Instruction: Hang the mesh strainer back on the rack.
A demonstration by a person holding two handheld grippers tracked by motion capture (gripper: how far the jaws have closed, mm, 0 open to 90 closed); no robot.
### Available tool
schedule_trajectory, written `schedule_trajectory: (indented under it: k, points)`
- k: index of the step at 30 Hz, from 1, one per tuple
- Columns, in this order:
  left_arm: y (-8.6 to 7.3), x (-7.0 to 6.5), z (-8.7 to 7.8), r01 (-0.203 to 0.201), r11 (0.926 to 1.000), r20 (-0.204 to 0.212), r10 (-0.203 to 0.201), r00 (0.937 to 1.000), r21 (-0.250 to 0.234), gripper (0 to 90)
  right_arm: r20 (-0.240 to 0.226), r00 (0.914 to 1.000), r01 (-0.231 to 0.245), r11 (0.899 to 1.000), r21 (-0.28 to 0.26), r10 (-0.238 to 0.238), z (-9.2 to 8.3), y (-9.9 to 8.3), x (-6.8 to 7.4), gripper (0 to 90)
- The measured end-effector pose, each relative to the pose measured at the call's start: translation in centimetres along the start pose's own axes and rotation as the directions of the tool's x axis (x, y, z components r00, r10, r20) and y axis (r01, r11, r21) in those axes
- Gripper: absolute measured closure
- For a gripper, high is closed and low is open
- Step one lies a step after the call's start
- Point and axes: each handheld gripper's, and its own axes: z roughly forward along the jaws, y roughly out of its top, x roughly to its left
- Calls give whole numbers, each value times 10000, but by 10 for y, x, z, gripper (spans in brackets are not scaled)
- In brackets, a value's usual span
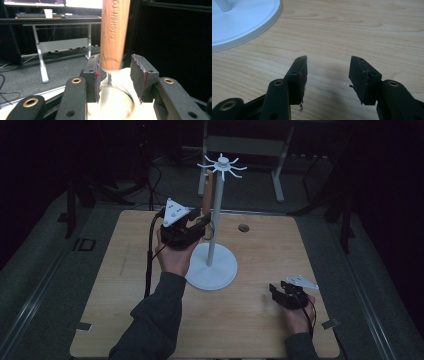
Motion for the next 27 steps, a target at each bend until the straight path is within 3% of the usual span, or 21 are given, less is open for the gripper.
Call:
schedule_trajectory:
  k: [12, 23, 27]
  points:
    - [-2, 6, -8, 142, 9998, -73, -141, 9999, 118, 539, 5, 10000, 0, 10000, 7, 0, 0, 0, -1, 483]
    - [-3, 17, -19, 417, 9978, 800, -457, 9957, 517, 508, 46, 10000, -42, 10000, 44, 42, -1, -1, -2, 481]
    - [-13, 20, -25, 576, 9963, 1127, -645, 9915, 633, 500, 64, 10000, -55, 10000, 38, 55, -1, -1, -3, 481]
